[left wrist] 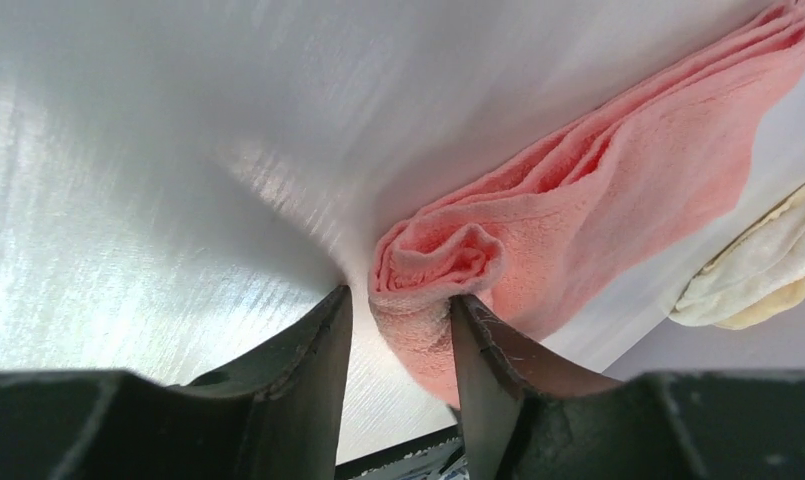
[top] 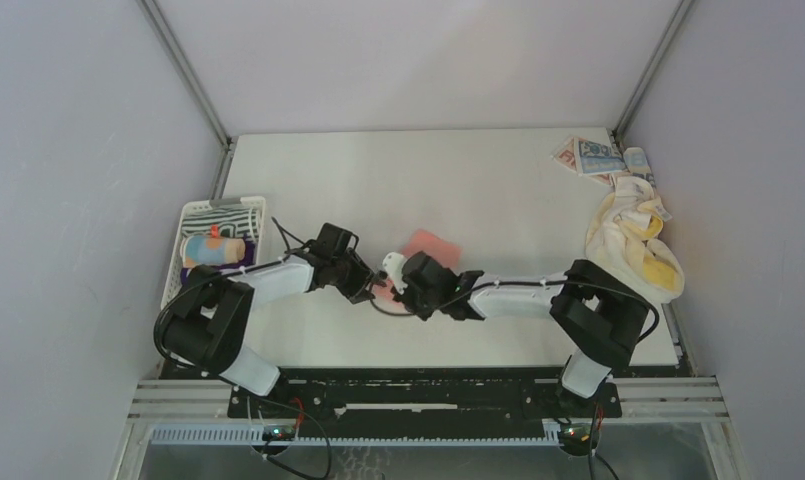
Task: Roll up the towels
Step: Roll the towel at the center of the board.
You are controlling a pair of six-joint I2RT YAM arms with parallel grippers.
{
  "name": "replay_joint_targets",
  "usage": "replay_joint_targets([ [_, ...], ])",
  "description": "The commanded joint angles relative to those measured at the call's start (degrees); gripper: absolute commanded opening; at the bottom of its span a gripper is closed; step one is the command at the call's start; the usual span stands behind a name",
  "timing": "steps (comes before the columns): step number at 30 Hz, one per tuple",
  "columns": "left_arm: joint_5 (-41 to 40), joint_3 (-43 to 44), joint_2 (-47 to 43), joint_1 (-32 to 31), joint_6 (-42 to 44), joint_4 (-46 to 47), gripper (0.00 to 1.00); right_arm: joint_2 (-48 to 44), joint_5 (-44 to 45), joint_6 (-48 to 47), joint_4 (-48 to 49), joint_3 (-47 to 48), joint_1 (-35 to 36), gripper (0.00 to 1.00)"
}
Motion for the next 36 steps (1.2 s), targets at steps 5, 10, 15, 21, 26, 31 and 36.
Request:
replay_joint_targets([
  [5,-3.96,-0.19,-5.20,1.17,-0.90,-0.90,0.58,2.01,-36.03,14.68,-0.06,1.24,-15.59,0.00],
  [10,-5.35,-1.29,-10.74,1.10,-1.25,0.62,0.67,8.65,-51.92,25.67,10.28,-2.15,-23.18,0.00],
  [15,-6.18,-4.23,-16.18,0.68,-1.51,2.33,0.72,15.33,-61.87,40.63,27.24,-6.92,-29.94,0.00],
  [21,-5.27,-8.57,-18.11,-2.61,-3.14,7.47,0.73,23.21,-66.29,52.65,40.46,-9.92,-34.74,0.00],
  [26,-3.95,-8.73,-15.16,-5.17,-4.04,11.43,0.73,26.04,-66.49,55.94,42.03,-9.71,-36.06,0.00],
  [31,-4.32,-7.87,-12.60,-6.47,-4.28,14.17,0.72,26.30,-66.41,54.56,36.09,-7.38,-36.62,0.00],
  [36,-4.31,-6.63,-8.23,-6.48,-4.68,15.87,0.71,26.88,-66.33,55.00,34.10,-6.41,-36.97,0.00],
])
